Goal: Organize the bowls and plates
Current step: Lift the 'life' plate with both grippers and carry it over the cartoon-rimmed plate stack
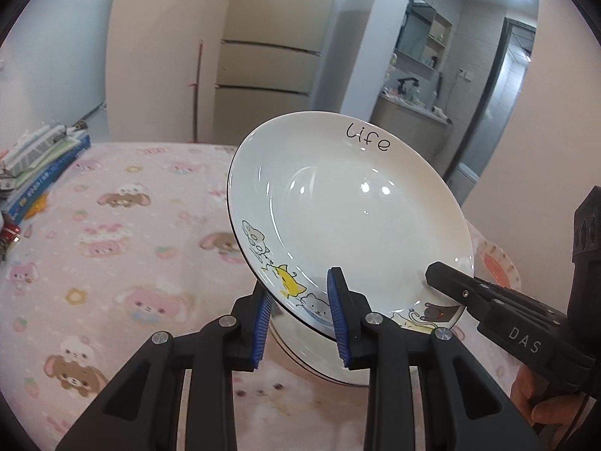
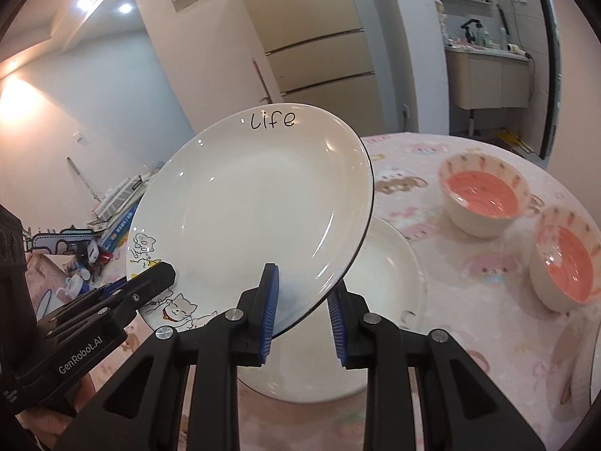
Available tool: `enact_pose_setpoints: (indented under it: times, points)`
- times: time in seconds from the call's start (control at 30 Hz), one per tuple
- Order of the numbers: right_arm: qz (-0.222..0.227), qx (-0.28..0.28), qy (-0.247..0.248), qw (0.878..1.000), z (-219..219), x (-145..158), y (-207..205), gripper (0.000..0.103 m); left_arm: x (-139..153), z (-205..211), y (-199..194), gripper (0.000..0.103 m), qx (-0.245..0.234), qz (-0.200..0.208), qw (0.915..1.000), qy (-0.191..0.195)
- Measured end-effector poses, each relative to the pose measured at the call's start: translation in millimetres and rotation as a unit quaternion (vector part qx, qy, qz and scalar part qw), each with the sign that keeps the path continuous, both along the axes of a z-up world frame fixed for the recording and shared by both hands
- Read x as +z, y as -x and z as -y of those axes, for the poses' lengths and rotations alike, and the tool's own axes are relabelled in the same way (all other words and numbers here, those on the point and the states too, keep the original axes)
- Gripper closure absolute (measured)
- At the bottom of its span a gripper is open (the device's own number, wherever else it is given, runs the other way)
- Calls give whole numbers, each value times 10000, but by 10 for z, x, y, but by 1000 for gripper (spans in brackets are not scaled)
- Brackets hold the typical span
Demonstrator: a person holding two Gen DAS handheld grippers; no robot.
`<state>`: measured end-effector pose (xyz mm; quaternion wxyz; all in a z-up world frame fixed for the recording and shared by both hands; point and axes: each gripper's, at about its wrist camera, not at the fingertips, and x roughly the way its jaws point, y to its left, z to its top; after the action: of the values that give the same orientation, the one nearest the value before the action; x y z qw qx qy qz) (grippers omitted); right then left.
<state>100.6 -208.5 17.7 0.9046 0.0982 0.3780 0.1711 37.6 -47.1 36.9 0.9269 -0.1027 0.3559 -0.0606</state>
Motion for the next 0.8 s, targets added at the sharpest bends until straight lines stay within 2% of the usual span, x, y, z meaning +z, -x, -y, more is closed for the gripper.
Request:
enact_pose_setpoints:
  times: [0.33,0.53,0.8]
  points:
    - [-414,-136,-43,9990,132,-318,172,78,-300,190,148,72,-116,-351,9993,-84]
    - [-440,-185,91,9988,86,-436,276,78,-406,214,223,72,-157,-274,9989,-333]
    - [-357,-323,300,9984,74,-458,387,78,-484,271,267,71,-210,-293,9986,-388]
